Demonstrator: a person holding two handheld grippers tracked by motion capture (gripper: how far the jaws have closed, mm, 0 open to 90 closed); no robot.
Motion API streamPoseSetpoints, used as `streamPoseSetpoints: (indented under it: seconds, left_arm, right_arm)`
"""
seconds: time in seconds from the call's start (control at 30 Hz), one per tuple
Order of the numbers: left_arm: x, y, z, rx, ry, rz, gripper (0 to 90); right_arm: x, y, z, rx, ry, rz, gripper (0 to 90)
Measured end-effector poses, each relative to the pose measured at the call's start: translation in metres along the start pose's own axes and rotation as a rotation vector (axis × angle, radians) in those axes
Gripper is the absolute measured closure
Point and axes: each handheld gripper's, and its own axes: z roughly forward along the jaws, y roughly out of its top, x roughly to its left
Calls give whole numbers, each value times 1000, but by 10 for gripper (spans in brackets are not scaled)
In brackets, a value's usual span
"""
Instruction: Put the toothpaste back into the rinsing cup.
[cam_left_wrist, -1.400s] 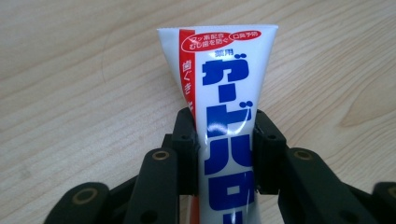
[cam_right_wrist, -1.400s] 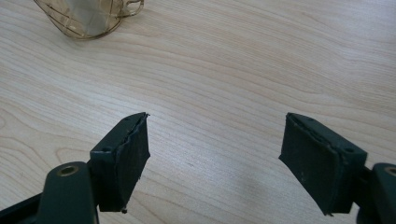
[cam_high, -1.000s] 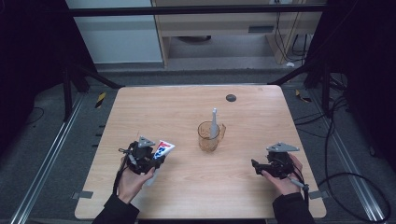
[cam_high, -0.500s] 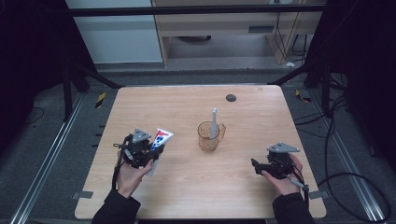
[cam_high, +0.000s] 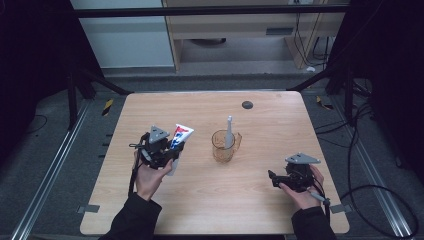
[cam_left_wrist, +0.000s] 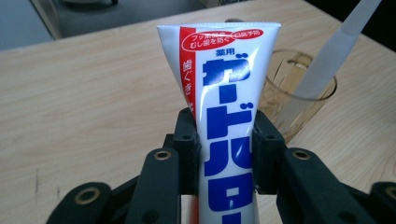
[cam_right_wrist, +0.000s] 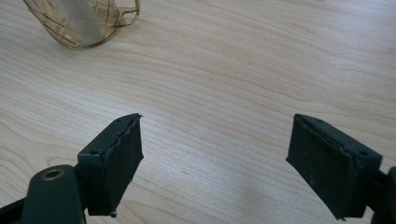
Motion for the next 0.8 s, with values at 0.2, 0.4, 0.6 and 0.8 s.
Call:
streamPoseSetpoints:
  seconds: [0.2, 0.4, 0.6, 0.8]
  left_arm:
    - [-4, 12, 4, -41, -6, 2, 679]
    - [-4, 23, 9, -81, -10, -2, 679]
    - [-6, 32, 14, -116, -12, -8, 679]
    - [-8, 38, 23, -146, -15, -17, 679]
  right_arm:
    - [1, -1, 2, 7, 5, -1, 176]
    - [0, -1, 3, 9, 1, -1, 174]
    - [0, -2, 4, 10, 2, -4, 171]
    - [0, -2, 4, 13, 6, -2, 171]
